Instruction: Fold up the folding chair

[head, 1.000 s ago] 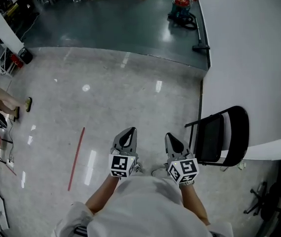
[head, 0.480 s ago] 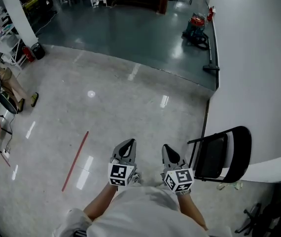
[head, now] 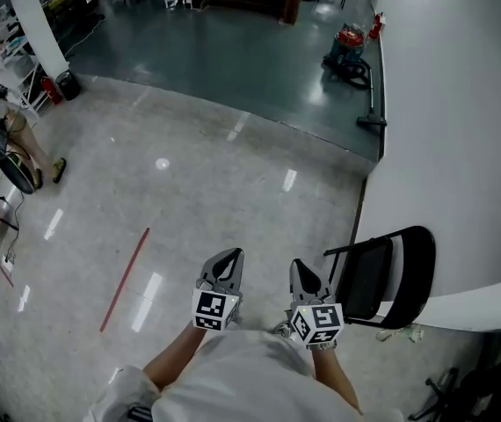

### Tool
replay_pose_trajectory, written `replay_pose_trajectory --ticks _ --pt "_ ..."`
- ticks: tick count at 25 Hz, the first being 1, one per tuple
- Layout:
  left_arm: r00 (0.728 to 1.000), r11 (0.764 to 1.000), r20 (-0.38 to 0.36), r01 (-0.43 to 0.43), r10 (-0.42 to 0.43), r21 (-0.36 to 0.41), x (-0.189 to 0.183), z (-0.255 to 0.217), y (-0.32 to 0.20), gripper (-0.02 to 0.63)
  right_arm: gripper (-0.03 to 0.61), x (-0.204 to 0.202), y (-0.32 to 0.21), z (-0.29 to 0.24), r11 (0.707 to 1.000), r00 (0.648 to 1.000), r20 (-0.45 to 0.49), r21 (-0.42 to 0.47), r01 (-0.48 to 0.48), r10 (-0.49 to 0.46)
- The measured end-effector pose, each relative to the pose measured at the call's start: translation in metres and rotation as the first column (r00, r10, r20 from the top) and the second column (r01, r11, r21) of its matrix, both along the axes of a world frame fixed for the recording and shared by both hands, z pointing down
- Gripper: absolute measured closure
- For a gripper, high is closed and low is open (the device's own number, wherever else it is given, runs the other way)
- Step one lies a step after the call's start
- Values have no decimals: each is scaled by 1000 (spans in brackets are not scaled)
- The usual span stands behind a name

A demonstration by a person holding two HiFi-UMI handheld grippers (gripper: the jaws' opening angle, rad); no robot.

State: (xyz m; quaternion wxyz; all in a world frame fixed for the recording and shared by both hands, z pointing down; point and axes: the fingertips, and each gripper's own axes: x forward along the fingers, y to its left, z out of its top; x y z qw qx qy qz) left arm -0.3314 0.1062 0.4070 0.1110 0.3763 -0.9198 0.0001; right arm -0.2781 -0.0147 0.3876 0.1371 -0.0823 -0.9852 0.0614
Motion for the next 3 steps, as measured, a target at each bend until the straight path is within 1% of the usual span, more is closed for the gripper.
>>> replay_pose_trajectory --ticks 3 --pt "1000 1000 14 9 -9 -1 8 -6 -36 602 574 12 -44 -1 1000 1000 -10 -10 -29 29"
